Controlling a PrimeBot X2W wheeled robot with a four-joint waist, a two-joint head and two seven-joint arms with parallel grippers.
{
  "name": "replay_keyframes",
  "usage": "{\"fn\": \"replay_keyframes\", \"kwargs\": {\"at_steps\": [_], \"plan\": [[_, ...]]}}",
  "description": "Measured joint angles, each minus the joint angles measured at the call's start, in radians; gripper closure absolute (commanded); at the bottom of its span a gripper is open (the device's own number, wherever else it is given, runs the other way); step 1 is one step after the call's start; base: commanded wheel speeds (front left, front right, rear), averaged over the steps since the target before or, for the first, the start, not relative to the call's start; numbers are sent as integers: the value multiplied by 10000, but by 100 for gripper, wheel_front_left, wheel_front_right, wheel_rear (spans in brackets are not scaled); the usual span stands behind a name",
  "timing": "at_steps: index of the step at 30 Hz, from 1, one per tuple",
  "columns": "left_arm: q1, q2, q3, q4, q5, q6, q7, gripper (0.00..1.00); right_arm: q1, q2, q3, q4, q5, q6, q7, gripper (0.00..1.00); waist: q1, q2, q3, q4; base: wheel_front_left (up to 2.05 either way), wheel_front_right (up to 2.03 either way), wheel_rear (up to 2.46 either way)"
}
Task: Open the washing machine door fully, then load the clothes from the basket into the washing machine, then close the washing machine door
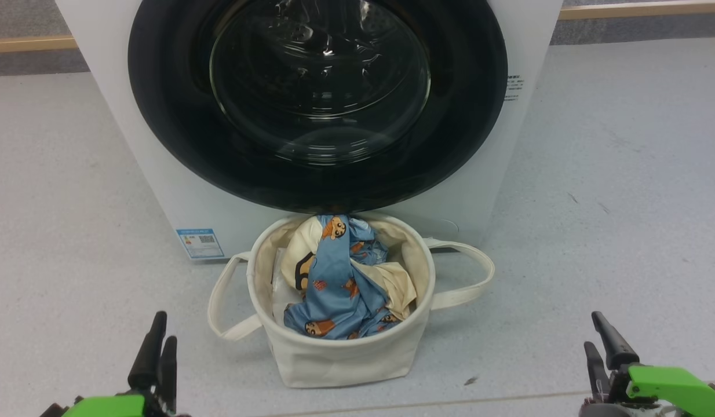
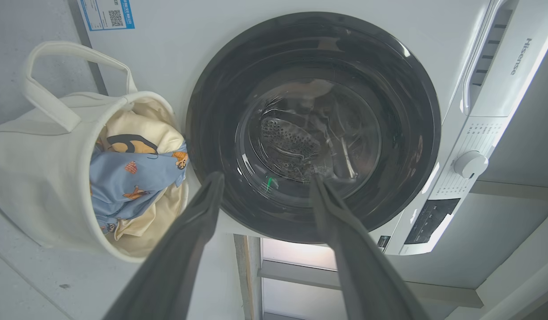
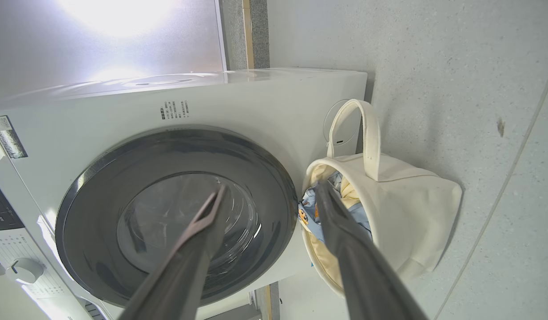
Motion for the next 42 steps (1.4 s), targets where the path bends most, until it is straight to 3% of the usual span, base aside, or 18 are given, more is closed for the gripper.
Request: {"fn": "replay_keyframes", "kwargs": {"at_steps": [16, 23, 29, 42], "plan": [[-430, 336, -291, 257, 1030, -23, -621, 0, -431, 132, -280, 19, -790, 0, -113, 0, -3, 0, -7, 107, 0, 0, 0], [-499, 535, -596, 265, 1705, -105, -861, 0, -524, 136, -297, -299, -2677, 0, -128, 0, -4, 0, -19, 154, 0, 0, 0], [-625, 897, -976, 167, 3131, -102, -1053, 0, -637, 134, 52, -495, -4399, 0, -205, 0, -4, 0, -13, 191, 0, 0, 0], [-649, 1095, -1296, -29, 5507, -8, -1417, 0, -881, 136, 284, -395, -6746, 0, -303, 0, -4, 0, -63, 307, 0, 0, 0]]}}
